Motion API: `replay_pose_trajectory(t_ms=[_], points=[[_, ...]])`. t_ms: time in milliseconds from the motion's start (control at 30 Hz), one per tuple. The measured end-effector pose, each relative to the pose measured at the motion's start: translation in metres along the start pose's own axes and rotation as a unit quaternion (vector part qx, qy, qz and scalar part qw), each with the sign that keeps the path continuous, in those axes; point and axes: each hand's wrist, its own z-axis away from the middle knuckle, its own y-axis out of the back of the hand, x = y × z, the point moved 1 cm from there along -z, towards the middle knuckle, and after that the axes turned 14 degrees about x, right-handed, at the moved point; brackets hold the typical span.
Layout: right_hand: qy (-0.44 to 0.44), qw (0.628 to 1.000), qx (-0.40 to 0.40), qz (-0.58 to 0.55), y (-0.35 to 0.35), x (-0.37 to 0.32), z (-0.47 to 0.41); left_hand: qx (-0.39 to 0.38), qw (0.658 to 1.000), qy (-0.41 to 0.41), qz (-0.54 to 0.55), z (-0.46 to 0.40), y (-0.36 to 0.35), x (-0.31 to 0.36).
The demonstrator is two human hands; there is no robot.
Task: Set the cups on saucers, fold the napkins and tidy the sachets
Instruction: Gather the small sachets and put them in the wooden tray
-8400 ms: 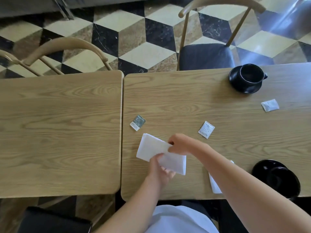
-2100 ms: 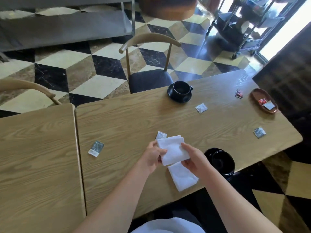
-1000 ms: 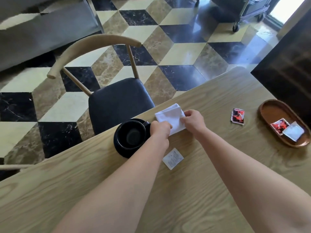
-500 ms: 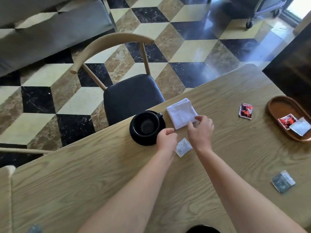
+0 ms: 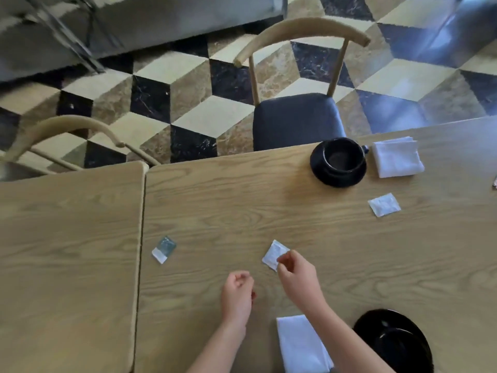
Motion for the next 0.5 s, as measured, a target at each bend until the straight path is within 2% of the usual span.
replay_pose_trajectory(t_ms=[100,200,333,400,500], points=[[-0.013,0.998,-0.005,0.058,-0.022,-0.006,0.007,0.078,0.996,-0.045,0.001,-0.036,0.050,0.008],[-0.067,0.994,0.019,0.082,-0.041,-0.011,0.005,0.136,0.982,-0.116,-0.060,-0.083,0.099,0.023],[-0.108,0.987,0.059,0.101,-0.064,-0.016,0.005,0.210,0.951,-0.170,-0.148,-0.142,0.148,0.037],[-0.170,0.974,0.127,0.075,-0.068,-0.019,0.003,0.225,0.932,-0.200,-0.200,-0.169,0.160,0.043],[-0.255,0.946,0.193,0.047,-0.068,-0.019,0.001,0.196,0.919,-0.227,-0.256,-0.198,0.166,0.054]])
